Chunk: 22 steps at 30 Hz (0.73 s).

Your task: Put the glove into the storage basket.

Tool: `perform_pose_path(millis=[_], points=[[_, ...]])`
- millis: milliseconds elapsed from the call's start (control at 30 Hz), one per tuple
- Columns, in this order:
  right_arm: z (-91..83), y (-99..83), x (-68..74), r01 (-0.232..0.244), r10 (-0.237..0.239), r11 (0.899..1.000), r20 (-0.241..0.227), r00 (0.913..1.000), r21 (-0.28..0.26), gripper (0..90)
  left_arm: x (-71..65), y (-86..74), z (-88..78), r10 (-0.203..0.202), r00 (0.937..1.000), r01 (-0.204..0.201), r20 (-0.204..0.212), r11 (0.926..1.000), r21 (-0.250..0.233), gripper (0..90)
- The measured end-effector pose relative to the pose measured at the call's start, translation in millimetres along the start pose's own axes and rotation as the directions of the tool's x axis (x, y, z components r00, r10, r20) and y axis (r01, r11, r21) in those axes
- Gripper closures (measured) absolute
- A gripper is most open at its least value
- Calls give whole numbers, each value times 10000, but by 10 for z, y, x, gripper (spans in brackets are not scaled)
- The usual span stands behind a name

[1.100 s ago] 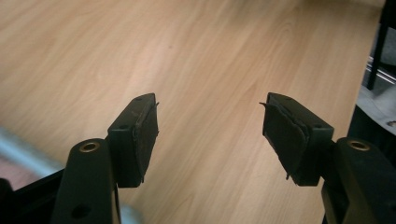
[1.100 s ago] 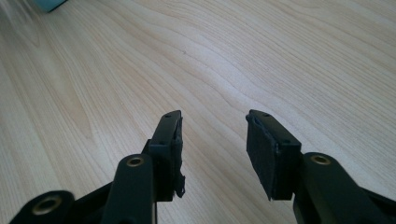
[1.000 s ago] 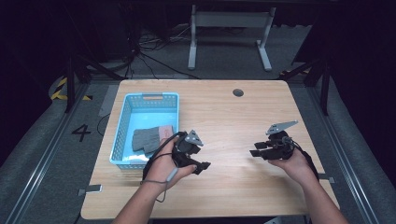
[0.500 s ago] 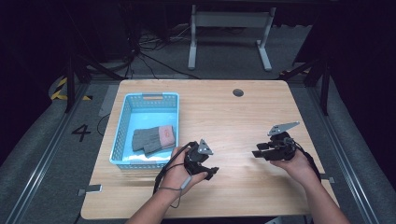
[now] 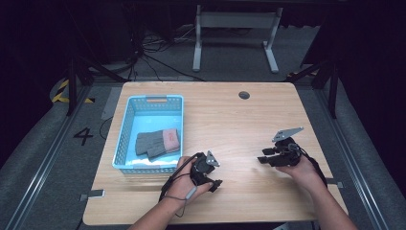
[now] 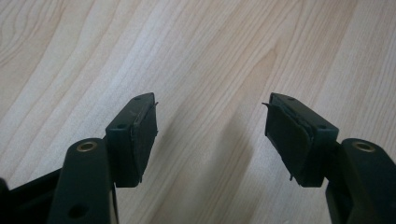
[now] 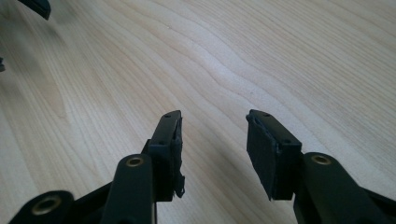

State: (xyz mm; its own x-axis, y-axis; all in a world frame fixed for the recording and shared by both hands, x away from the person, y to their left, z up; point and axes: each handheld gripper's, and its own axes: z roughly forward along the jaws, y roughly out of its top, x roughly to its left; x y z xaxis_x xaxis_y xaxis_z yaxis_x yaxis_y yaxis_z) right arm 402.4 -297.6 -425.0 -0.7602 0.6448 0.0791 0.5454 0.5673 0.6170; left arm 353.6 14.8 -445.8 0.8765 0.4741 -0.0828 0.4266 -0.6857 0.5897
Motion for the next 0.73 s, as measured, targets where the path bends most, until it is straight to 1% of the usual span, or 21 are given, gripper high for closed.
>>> perform_pose_path(millis=[33,100,133,200,233,300,367,433,533,633,733], points=[[8,-12,-8,89,-89,9998,-2,10000,-156,560,-3,-4,7,-86,10000,86,33,10000,-34,346],[30,-36,-26,177,-179,9994,-73,9998,-296,559,0,-8,16,-22,10000,21,29,10000,59,344],[49,-50,-35,177,-178,9995,-43,9998,-264,560,-2,-9,18,10,10000,-10,-27,10000,70,343],[93,-73,-47,263,-262,9996,71,9996,-125,559,-8,-8,19,15,10000,-14,-9,10000,91,343],[110,-84,-50,366,-365,9993,104,9993,-124,559,-11,-7,19,16,10000,-16,2,10000,83,343],[124,-95,-60,373,-371,9992,120,9992,-138,558,-11,-5,18,35,10000,-36,11,9999,130,343],[131,-100,-65,309,-308,9995,152,9994,-70,556,-6,-5,12,27,10000,-27,14,9999,98,341],[128,-102,-61,355,-355,9994,162,9992,-51,556,-6,-5,10,38,10000,-38,7,9999,115,340],[116,-91,-50,412,-409,9989,162,9990,-203,554,-10,-6,-3,58,10000,-58,17,9998,174,338],[107,-78,-43,451,-446,9987,209,9988,-236,548,-16,-8,-17,71,10000,-71,1,9999,103,335],[100,-70,-39,516,-507,9981,273,9983,-323,519,-25,-9,-24,93,9999,-93,46,9999,77,332]])
